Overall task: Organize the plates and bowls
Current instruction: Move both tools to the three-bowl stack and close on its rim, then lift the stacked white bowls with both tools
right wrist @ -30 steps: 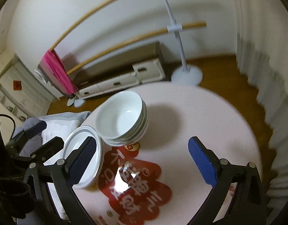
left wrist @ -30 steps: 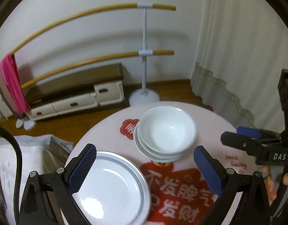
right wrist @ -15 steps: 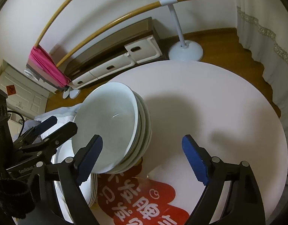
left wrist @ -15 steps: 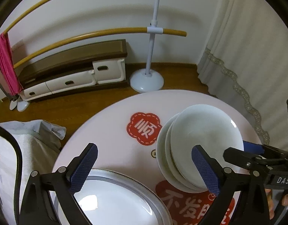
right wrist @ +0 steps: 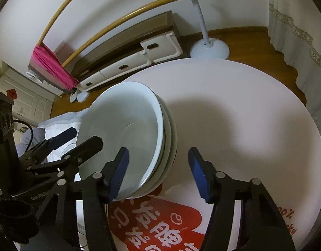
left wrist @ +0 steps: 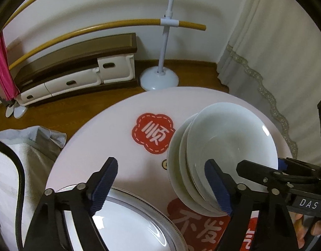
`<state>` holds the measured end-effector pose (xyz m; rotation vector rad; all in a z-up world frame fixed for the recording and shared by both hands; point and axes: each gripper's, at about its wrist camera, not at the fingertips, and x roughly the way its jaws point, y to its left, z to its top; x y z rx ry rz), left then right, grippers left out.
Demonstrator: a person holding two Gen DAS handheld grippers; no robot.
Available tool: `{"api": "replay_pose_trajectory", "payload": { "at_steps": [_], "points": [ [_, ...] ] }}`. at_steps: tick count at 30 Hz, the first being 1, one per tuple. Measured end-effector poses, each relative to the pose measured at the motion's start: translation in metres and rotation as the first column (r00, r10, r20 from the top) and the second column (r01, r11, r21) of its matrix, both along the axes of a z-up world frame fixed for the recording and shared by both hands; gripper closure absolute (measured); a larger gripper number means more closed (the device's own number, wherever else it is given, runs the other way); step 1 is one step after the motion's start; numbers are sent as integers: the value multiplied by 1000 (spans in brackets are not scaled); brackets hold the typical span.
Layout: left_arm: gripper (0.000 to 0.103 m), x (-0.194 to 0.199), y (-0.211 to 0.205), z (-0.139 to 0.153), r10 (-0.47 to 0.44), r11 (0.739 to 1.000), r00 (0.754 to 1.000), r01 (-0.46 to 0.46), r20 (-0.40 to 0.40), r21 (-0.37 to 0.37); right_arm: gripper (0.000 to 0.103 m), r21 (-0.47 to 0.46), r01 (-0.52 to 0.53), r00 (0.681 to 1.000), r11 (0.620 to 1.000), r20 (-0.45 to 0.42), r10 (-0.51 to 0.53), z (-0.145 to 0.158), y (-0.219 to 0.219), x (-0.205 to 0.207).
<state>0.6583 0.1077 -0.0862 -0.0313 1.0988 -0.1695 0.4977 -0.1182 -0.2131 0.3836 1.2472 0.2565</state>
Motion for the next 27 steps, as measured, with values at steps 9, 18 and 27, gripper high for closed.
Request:
{"api": "replay_pose_trajectory", "payload": {
  "at_steps": [9, 18, 27],
  "points": [
    [36, 10, -8, -7, -16, 1000, 1000, 16, -21, -1, 59, -11, -21, 1000, 1000, -3, 21, 1, 8, 0],
    [51, 8, -13, -17, -36, 999, 998, 34, -55, -32, 60, -12, -30, 1000, 999, -5, 30, 1, 9, -2],
    [65, 8, -19, -14, -43, 998, 998, 40, -51, -46, 62, -12, -23, 1000, 1000, -2, 22, 1, 9, -4]
  ]
}}
